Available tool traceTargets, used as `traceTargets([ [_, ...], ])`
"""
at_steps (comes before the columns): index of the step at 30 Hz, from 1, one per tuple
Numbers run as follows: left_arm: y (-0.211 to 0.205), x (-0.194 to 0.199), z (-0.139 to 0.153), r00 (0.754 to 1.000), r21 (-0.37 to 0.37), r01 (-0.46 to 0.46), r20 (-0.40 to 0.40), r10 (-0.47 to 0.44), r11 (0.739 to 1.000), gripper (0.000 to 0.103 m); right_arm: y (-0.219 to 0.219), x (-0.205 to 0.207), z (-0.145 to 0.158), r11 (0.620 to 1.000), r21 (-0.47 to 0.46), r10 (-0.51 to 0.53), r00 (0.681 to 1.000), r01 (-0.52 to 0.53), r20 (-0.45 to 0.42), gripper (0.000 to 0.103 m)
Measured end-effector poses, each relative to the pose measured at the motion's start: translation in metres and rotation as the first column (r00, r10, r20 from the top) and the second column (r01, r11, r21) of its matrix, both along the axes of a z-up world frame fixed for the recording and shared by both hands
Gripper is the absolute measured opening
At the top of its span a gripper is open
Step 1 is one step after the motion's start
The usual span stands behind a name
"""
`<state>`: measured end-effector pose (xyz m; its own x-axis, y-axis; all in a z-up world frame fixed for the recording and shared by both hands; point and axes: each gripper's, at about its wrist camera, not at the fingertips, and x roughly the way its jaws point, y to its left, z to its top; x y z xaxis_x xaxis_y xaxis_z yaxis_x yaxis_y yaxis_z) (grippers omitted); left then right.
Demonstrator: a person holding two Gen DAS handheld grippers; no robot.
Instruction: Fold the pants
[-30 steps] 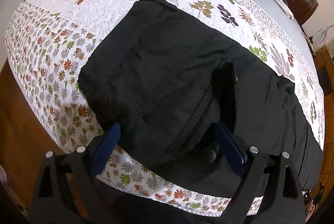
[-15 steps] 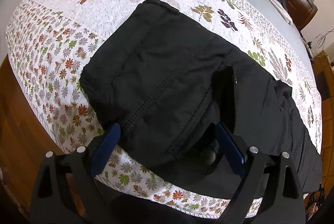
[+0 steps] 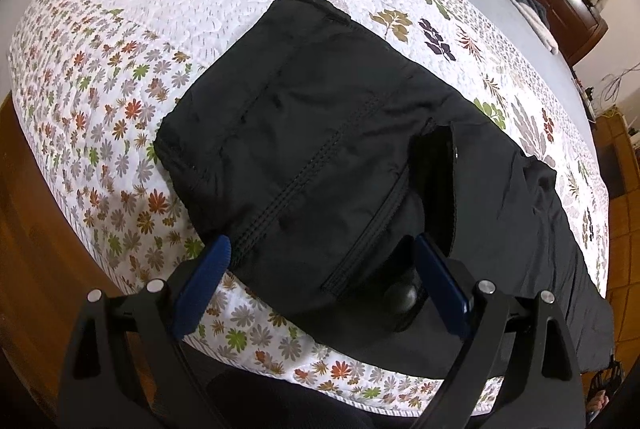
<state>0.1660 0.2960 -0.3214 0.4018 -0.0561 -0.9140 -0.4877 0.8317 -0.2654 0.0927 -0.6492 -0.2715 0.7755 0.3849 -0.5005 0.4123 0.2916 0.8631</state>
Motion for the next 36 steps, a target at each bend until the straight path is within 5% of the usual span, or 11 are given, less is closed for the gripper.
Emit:
traceTargets([
  [13,0.002,-0.002,-0.006,0.999,-0.022,-0.02,-0.026,0.02,1.0,0.092,0.024,0.017,0.05,0.993,-0.111,0.034,0.999,-0.035,-0.013,0.02],
  [20,0.014,-0.005,-0.02,0.996,-0.114,-0.07,-0.059,0.063,0.991,0.093,0.039,0.019,0.069,0.987,-0.151,0.048,0.999,-0.049,-0.012,0.02],
  [36,0.006,-0.007,-0.01,0.999,-0.04,-0.039,-0.033,0.038,0.998,0.09,0.099,0.038,0.123,0.933,-0.33,0.148,0.989,-0.147,-0.021,0.02],
])
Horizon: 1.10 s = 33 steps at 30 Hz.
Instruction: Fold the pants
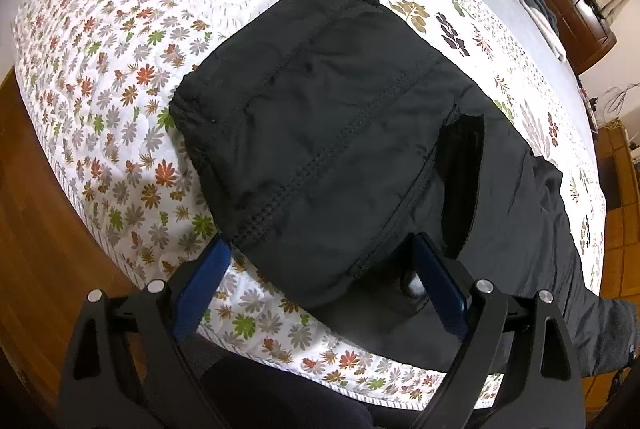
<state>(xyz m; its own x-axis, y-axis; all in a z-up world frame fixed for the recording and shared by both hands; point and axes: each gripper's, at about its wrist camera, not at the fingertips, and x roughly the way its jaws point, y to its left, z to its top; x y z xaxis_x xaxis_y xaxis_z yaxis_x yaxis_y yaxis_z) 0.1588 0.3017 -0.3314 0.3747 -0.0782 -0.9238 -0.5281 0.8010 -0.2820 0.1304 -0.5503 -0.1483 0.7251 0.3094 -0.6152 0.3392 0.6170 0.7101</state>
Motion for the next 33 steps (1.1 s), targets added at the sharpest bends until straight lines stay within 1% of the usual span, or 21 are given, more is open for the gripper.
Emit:
traceTargets([
  [12,0.006,-0.01,0.003,1.0,-0.006,-0.005,0.012,0.005,1.0,0.09,0.036,0.005,0.025,0.997,-0.052,0.056,0.998,-0.055,0.016,0.02],
  [20,0.007,-0.012,0.003,1.0,-0.014,-0.007,0.016,0.008,1.0,0.09,0.063,0.008,0.042,0.989,-0.105,0.112,0.993,-0.108,0.028,0.02],
  [25,0.007,-0.012,0.003,1.0,-0.017,-0.007,0.017,0.007,1.0,0.09,0.087,0.015,0.054,0.973,-0.169,0.161,0.987,-0.155,0.025,0.02],
  [29,0.008,-0.013,0.003,1.0,-0.022,-0.007,0.018,0.008,1.0,0.09,0.109,0.021,0.061,0.953,-0.233,0.202,0.979,-0.196,0.002,0.02],
  [33,0.01,-0.015,0.003,1.0,-0.03,-0.01,0.021,0.011,1.0,0.09,0.128,0.027,0.064,0.936,-0.268,0.232,0.972,-0.228,-0.017,0.02],
])
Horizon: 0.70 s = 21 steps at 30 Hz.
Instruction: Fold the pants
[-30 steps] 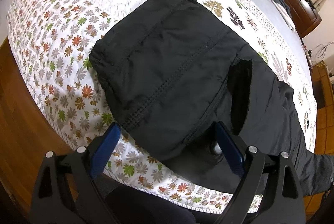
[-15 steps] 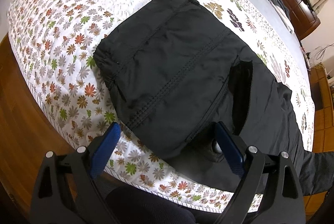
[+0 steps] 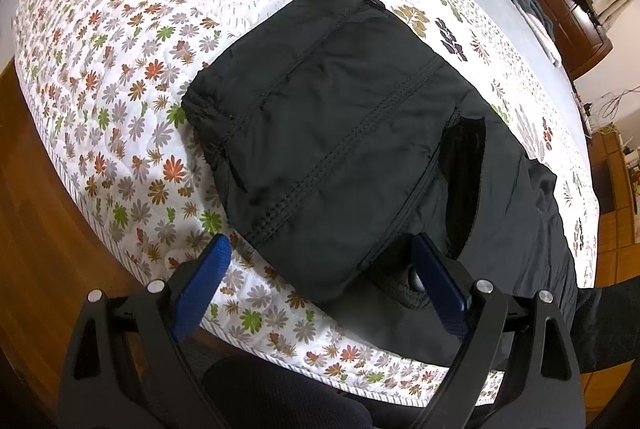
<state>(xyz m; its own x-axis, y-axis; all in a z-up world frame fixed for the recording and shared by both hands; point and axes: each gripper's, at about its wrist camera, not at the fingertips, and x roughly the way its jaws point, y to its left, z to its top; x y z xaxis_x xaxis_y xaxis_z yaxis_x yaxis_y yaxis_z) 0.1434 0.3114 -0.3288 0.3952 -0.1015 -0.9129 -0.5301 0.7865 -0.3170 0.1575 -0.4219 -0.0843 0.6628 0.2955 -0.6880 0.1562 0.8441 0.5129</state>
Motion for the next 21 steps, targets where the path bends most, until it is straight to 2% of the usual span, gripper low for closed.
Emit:
traceTargets([
  [12,0.001,0.001,-0.002,1.0,-0.002,-0.01,-0.014,0.01,1.0,0.09,0.036,0.009,0.002,0.999,-0.033,0.043,0.999,-0.043,0.003,0.017],
  [21,-0.007,0.013,-0.003,1.0,0.033,-0.006,-0.028,0.007,0.999,0.09,0.048,0.013,0.008,0.996,-0.075,0.058,0.998,-0.055,0.035,0.017],
])
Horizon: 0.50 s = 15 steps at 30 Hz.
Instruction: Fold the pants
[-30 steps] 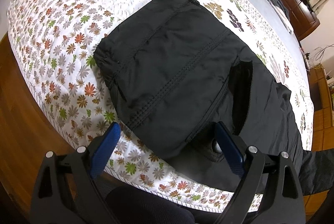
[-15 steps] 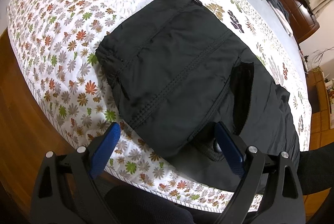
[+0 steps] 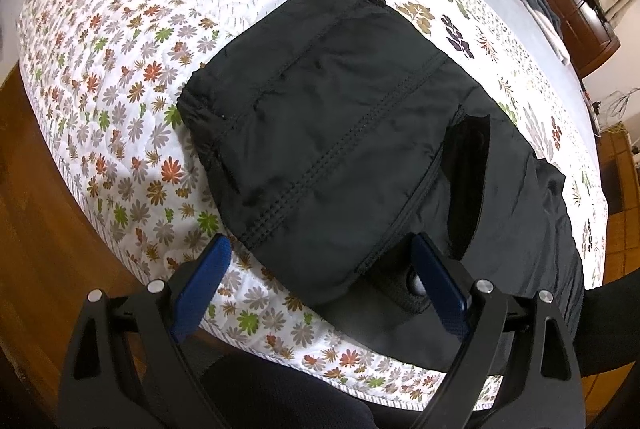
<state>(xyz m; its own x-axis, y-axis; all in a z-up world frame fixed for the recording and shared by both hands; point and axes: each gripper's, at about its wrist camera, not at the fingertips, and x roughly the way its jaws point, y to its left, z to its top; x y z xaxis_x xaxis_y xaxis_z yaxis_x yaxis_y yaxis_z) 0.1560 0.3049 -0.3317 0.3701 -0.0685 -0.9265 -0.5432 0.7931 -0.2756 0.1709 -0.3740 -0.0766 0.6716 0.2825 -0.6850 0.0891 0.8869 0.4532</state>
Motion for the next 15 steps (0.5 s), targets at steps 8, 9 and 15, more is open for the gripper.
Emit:
traceTargets([
  [8,-0.01,0.008,0.001,1.0,0.043,-0.001,-0.016,0.002,0.999,0.09,0.018,0.002,0.004,0.996,-0.08,0.046,0.998,-0.044,0.031,0.017],
  [9,-0.011,0.009,0.001,1.0,0.045,-0.001,-0.017,0.002,0.999,0.09,0.02,0.002,0.005,0.995,-0.083,0.052,0.998,-0.049,0.034,0.017],
  [15,-0.009,0.009,0.0,1.0,0.038,-0.002,-0.013,0.002,0.999,0.09,0.036,0.003,0.008,0.99,-0.114,0.091,0.995,-0.085,0.046,0.017],
])
